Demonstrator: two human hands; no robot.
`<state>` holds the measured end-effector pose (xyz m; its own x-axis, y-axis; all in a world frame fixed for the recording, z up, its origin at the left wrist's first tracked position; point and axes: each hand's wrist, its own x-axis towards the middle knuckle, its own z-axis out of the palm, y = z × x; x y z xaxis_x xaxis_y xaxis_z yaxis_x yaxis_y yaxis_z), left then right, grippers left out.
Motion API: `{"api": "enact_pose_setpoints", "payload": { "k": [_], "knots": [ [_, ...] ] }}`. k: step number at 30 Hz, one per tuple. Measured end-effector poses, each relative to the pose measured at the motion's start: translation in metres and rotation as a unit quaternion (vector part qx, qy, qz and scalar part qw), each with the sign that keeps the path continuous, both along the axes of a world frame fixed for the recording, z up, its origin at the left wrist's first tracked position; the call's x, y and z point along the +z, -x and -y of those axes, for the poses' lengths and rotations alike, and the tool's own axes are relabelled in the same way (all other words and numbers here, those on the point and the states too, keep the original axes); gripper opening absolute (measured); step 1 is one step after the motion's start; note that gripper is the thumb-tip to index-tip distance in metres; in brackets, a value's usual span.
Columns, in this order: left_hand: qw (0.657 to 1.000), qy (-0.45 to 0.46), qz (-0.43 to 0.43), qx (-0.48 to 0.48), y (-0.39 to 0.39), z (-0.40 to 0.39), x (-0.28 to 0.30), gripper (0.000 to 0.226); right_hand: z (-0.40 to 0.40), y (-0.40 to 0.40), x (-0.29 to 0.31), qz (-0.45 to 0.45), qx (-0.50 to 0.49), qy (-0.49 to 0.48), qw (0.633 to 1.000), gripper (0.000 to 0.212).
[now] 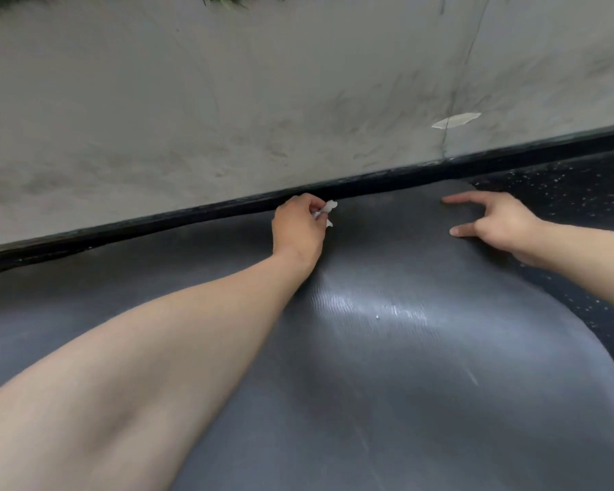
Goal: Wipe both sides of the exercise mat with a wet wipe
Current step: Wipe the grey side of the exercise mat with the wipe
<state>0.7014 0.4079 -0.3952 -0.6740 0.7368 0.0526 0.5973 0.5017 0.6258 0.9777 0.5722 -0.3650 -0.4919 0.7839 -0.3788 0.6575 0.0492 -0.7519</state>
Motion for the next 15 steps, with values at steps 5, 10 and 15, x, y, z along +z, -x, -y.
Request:
{"api": "enact_pose_setpoints", "payload": {
  "k": [5,10,15],
  "knots": [
    [0.999,-0.005,0.0,-0.054,-0.004,0.0,-0.015,0.008,0.018,-0.019,-0.008,0.017,0.002,-0.033,0.999,0.059],
    [0.998,0.014,-0.028,-0.045,-0.005,0.0,-0.021,0.012,0.032,-0.014,-0.019,0.042,-0.022,-0.158,0.986,0.06],
    [0.999,0.015,0.003,0.037,0.009,-0.007,-0.033,0.02,0.023,0.015,-0.016,0.07,-0.081,-0.15,0.983,0.071]
  ]
}}
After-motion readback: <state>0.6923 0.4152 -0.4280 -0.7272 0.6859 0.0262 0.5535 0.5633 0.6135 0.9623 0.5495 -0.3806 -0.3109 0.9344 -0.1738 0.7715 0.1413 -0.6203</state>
